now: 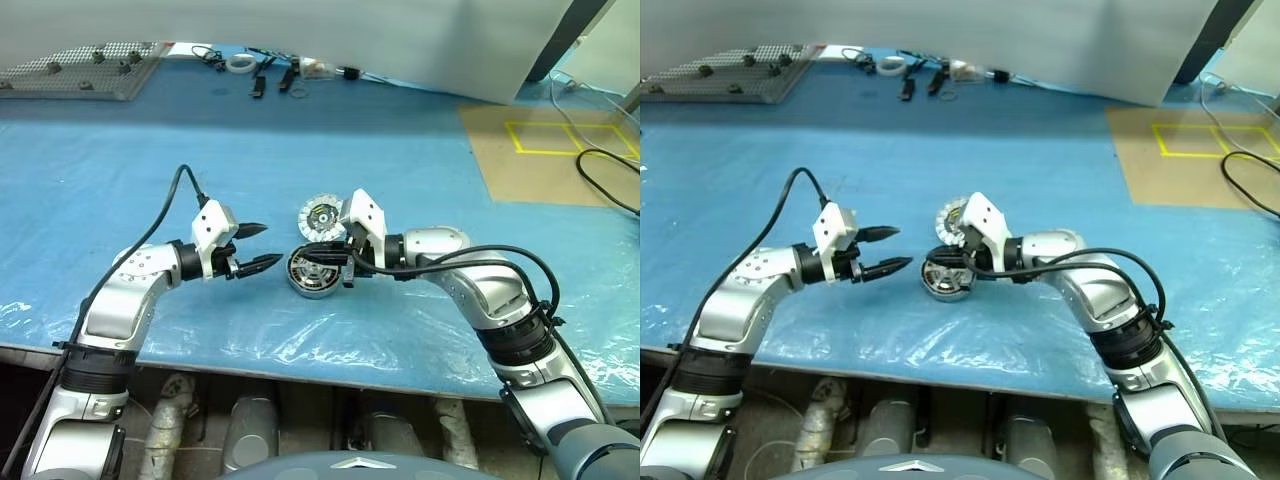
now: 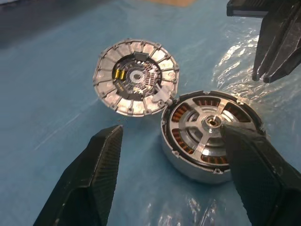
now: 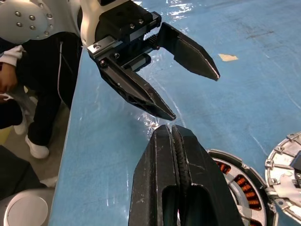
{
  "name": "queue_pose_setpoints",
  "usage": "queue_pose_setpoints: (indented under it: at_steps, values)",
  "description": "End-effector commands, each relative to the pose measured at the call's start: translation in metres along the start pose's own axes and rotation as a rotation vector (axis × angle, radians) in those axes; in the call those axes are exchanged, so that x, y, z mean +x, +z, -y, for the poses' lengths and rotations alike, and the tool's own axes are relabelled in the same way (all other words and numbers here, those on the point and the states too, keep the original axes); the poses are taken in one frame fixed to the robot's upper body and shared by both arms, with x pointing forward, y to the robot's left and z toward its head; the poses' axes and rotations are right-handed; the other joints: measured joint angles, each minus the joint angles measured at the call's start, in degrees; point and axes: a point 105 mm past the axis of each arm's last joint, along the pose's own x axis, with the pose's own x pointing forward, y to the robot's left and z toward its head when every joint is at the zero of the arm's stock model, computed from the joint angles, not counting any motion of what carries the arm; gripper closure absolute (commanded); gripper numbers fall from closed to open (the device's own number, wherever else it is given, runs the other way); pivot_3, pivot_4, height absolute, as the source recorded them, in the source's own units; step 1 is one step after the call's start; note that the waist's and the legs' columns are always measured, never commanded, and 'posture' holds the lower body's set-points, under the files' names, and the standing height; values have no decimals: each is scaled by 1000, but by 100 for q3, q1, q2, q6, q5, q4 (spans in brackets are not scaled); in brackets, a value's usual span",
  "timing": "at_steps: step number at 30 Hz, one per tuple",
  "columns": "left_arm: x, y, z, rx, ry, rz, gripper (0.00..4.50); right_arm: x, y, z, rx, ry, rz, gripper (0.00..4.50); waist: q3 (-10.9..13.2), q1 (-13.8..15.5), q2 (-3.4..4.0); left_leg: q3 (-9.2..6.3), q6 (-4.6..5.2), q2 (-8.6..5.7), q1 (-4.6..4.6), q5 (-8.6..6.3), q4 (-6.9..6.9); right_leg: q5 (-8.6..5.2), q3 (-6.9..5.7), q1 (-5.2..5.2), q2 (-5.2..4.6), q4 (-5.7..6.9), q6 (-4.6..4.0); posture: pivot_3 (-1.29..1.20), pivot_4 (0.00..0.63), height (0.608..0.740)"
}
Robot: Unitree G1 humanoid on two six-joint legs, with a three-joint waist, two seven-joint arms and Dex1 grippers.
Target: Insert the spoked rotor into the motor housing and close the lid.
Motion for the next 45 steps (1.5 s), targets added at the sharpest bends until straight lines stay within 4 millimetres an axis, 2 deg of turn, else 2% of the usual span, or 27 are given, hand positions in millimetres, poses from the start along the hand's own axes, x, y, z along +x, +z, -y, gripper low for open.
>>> queue_pose_setpoints:
  at_steps: [1, 4, 7, 10, 18, 27, 37, 39, 45]
  values:
    - [-4, 3, 2, 13, 36, 28, 1023, -9, -37, 10, 3, 1, -23, 4500, -1, 0, -1, 0, -6, 1, 3, -4, -3, 1, -2, 9, 1, -17, 1, 0, 150, 740]
    - [-5, -3, 8, -12, 34, 24, 1023, -15, -59, 21, 9, -19, -40, 4500, 0, -33, -1, 0, 1, -2, -6, -2, -2, 5, -2, 10, 0, -32, 8, 0, 150, 740]
    - [-5, -4, 13, -30, 27, 31, 1023, -11, -79, 22, 18, -9, -59, 4500, 0, -78, -1, 0, 15, 4, -6, 3, -3, 7, -1, 2, 6, -24, 10, 0, 150, 740]
    - [-5, -4, 15, -39, 22, 31, 1023, -5, -85, 21, 14, 4, -43, 4500, -1, -167, -1, 0, 32, 9, 8, -8, -2, 5, -1, 9, 9, -18, 7, 0, 150, 740]
    - [-7, -4, 13, -52, 20, 36, 1023, 5, -64, 20, -31, 34, 45, 4500, -1, -203, -1, 0, 36, 8, 17, -8, 1, 6, 0, 23, 9, -20, 5, 0, 150, 740]
    - [-2, -3, 13, -52, 13, 40, 1023, 1, -47, 24, -89, 37, 69, 4500, 0, -169, -1, -1, 37, 6, 9, -8, 1, 6, -2, 21, 7, -26, 5, 0, 150, 740]
    - [6, -2, 21, -56, -11, 49, 1023, 20, -31, 31, -68, 1, 131, 4500, 0, -179, 0, 0, 37, 7, 4, -8, 0, 6, -1, 11, 8, -23, 4, 0, 150, 740]
    - [7, -4, 21, -57, -11, 47, 1023, 25, -33, 31, -47, 3, 128, 4500, 0, -170, -1, 0, 37, 6, 4, -8, 0, 6, -1, 11, 7, -23, 4, 0, 150, 740]
    - [8, 0, 19, -54, -7, 56, 1023, 31, -57, 33, -5, -14, 46, 4500, 0, -173, 0, 0, 36, 5, 2, -8, 1, 6, -1, 11, 7, -23, 4, 0, 150, 740]
